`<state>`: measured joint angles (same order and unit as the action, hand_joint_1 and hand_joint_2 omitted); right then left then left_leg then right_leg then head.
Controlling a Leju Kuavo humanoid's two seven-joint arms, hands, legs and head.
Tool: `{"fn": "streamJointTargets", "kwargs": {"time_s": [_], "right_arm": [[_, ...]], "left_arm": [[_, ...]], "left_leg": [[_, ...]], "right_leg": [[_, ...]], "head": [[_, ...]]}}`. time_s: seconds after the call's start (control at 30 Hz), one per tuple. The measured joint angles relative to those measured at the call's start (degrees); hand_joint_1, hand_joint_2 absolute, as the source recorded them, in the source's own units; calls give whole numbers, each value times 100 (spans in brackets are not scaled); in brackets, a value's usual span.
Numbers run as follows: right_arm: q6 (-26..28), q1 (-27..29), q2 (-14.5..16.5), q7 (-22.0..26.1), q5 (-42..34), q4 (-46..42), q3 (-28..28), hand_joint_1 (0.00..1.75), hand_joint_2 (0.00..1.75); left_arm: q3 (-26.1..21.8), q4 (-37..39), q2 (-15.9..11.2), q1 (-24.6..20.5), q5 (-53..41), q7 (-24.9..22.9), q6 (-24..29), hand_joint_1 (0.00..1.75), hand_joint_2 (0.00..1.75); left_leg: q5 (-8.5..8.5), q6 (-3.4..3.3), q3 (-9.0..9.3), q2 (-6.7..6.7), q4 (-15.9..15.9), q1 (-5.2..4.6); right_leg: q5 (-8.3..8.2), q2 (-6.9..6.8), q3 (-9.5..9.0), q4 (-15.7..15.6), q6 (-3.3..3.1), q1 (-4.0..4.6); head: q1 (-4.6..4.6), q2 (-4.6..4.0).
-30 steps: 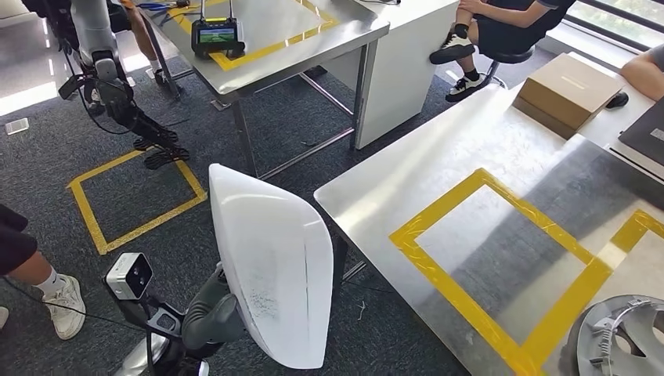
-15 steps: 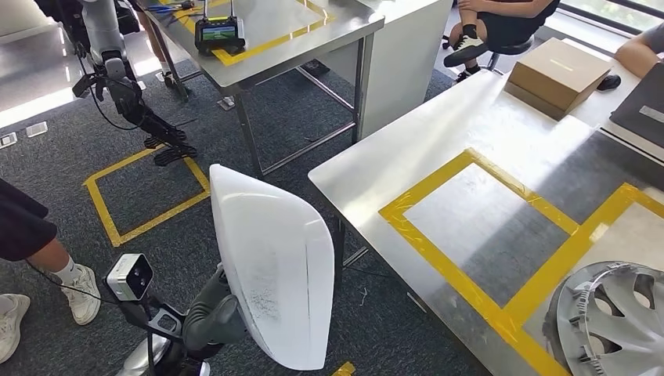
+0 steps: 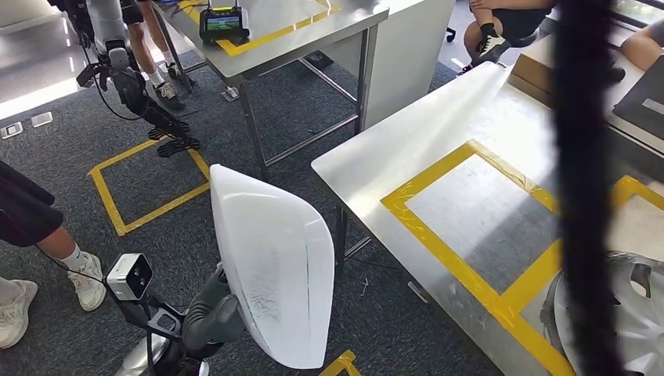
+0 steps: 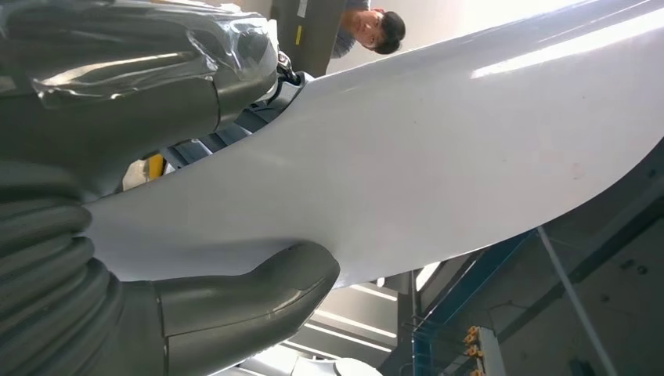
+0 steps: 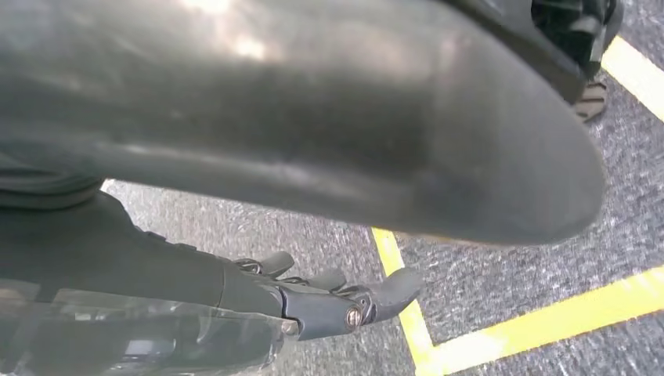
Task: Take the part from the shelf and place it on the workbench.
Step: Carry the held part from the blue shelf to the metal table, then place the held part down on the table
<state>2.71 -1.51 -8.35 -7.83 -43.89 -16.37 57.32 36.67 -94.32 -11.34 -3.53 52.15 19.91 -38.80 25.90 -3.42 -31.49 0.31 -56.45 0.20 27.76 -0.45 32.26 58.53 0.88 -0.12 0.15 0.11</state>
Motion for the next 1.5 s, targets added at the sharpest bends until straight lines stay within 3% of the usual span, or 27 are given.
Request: {"fn": "streamJointTargets", "kwargs": {"time_s": [0.1, 0.13, 0.17, 0.2, 0.27, 0.3, 0.37, 0.43, 0.5, 0.53, 0.6, 0.67, 0.7, 0.73, 0.77, 0.83, 0.87, 0.93, 1.03, 1.13, 1.17, 1.2, 1.27, 1.3, 1.37, 1.43, 1.5], "right_arm": [[1, 7, -19, 6, -1, 0, 0, 0, 0], [2, 14, -27, 7, -2, 0, 0, 0, 0], [2, 21, -32, 7, -2, 0, 1, 0, 0], [2, 24, -37, 7, -2, 0, 1, 0, 0], [3, 18, -43, 8, -3, 0, 1, 0, 0], [4, 14, -44, 8, -8, 0, 1, 0, 0], [4, 5, -40, 15, -20, 0, 2, 0, 0], [4, 5, -40, 20, -32, 0, 8, 0, 0], [4, 2, -42, 20, -40, 0, 17, 0, 0], [4, 1, -43, 20, -44, 0, 21, 0, 0], [4, 4, -45, 20, -52, 0, 28, 0, 0], [4, 10, -46, 20, -63, 0, 41, 0, 0], [4, 12, -46, 20, -67, 0, 51, 0, 0], [3, 12, -46, 20, -69, 0, 62, 0, 0], [3, 10, -44, 20, -70, 0, 72, 0, 0], [-1, 4, -28, 19, -72, -2, 86, 0, 0], [-4, 4, -23, 17, -74, -3, 89, 0, 0], [-10, 10, -30, 11, -78, -4, 94, 0, 0], [-16, 3, -49, -1, -93, -4, 102, 0, 0], [-22, -19, -79, -16, -142, -4, 106, 0, 0], [-24, -12, -85, -26, -161, -4, 108, 0, 0], [-26, -1, -90, -35, -177, -4, 110, 0, 0], [-28, 15, -101, -54, -202, -4, 118, 0, 0], [-31, 15, -103, -60, -217, -4, 122, 0, 0], [-48, 22, -105, -75, -261, -4, 127, 0, 0], [-87, 63, -108, -107, -313, -4, 132, 0, 0], [-125, 119, -105, -144, -365, -4, 137, 0, 0]], "left_arm": [[3, 0, 14, -6, -1, 0, 0, 175, 175], [4, 1, 15, -2, -2, 0, 0, 175, 175], [5, 2, 14, 2, -2, 0, 0, 175, 175], [5, 3, 14, 2, -2, 0, 0, 175, 175], [4, 3, 14, 2, -2, 1, 0, 175, 175], [3, 3, 14, 1, -2, 4, 0, 175, 175], [1, 3, 13, 1, -3, 19, -8, 175, 175], [0, 3, 10, 6, -4, 39, -16, 175, 175], [-2, 3, 7, 9, -4, 56, -16, 175, 175], [-3, 3, 6, 9, -4, 61, -16, 175, 175], [-4, 3, 5, 13, -10, 65, -16, 175, 175], [-4, 3, 2, 27, -25, 67, -15, 175, 175], [-4, 3, 0, 33, -37, 67, -15, 175, 175], [-7, 3, -1, 36, -48, 68, -15, 175, 175], [-11, 3, -1, 36, -56, 69, -15, 175, 175], [-26, 1, -2, 38, -67, 75, -14, 175, 175], [-33, -1, -2, 39, -70, 79, -13, 175, 175], [-48, -7, -4, 39, -73, 88, -13, 175, 175], [-59, -26, 8, 33, -72, 96, -15, 175, 175], [-70, -32, 11, 36, -77, 101, -13, 175, 175], [-73, -31, 10, 39, -83, 103, -11, 175, 175], [-75, -31, 10, 39, -96, 107, -9, 175, 175], [-79, -30, 11, 39, -123, 118, -4, 175, 175], [-83, -30, 12, 39, -135, 125, -2, 175, 175], [-91, -32, 13, 40, -159, 135, 7, 175, 175], [-97, -36, 14, 39, -183, 139, 10, 175, 175], [-103, -42, 14, 37, -192, 139, 1, 175, 175]], "left_leg": [[-75, -27, -41, 9, 61, 16], [-86, -16, -62, 6, 58, 20], [-96, -3, -75, 3, 55, 27], [-103, 14, -83, 0, 48, 39], [-99, 72, -92, -7, 14, 69], [-87, 113, -105, -12, -19, 70], [-79, 195, -138, -22, -65, 61], [-89, 253, -161, -31, -77, 79], [29, 292, -228, -32, -231, 111], [186, 306, -333, -31, -474, 119], [587, 314, -685, -32, -1256, 118], [762, 286, -942, -34, -1815, 107], [687, 249, -915, -38, -1779, 94], [512, 191, -765, -59, -1495, 72], [313, 113, -545, -121, -1070, 42], [79, -24, -186, -262, -376, -11], [61, -61, -116, -300, -232, -35], [51, -77, -94, -242, -160, -57], [-57, -64, -18, -80, 52, -11], [-87, -67, -18, 86, 101, -5], [-85, -63, -24, 141, 99, -6], [-80, -54, -27, 194, 95, -4], [-56, -12, -25, 295, 65, 5], [-33, 25, -26, 341, 36, -3], [13, 106, -32, 423, -28, -23], [27, 166, -31, 500, -51, -23], [107, 231, -60, 414, -136, 20]], "right_leg": [[454, 24, 511, 1046, 1, -53], [557, 26, 666, 1377, 30, -80], [571, 26, 722, 1506, 84, -109], [482, 25, 644, 1366, 161, -142], [177, 22, 220, 549, 319, -212], [53, 37, 26, 165, 343, -225], [-30, 63, -126, -147, 270, -211], [-55, 76, -111, -122, 158, -185], [-76, 76, -99, -119, 81, -186], [-87, 80, -94, -123, 44, -185], [-101, 96, -68, -121, -5, -145], [-116, 137, -43, -118, -32, -89], [-122, 170, -38, -118, -43, -63], [-128, 215, -39, -119, -51, -38], [-133, 265, -41, -120, -56, -23], [-152, 350, -25, -120, -51, -7], [-165, 384, -10, -122, -39, -16], [-198, 448, 15, -143, 6, -27], [-61, 324, 190, 124, 32, -5], [368, 151, 725, 1181, 27, -53], [426, 132, 837, 1407, 64, -74], [394, 109, 839, 1416, 125, -97], [113, -13, 492, 762, 276, -143], [-21, -121, 278, 357, 310, -147], [-163, -234, 30, -122, 256, -135], [-182, -158, 32, -154, 133, -111], [-207, -61, 41, -161, 52, -130]], "head": [[6, 0], [5, 0], [5, 0], [4, 0], [6, 0], [4, 0], [1, 0], [-5, 0], [-8, 0], [-9, 0], [-11, 0], [-12, 0], [-12, 0], [-12, 0], [-12, 0], [-4, 0], [-9, 0], [-24, 0], [-16, 0], [-6, 0], [-6, 0], [-6, 0], [-4, 0], [-3, 0], [-7, 0], [-12, 0], [-14, 0]]}}
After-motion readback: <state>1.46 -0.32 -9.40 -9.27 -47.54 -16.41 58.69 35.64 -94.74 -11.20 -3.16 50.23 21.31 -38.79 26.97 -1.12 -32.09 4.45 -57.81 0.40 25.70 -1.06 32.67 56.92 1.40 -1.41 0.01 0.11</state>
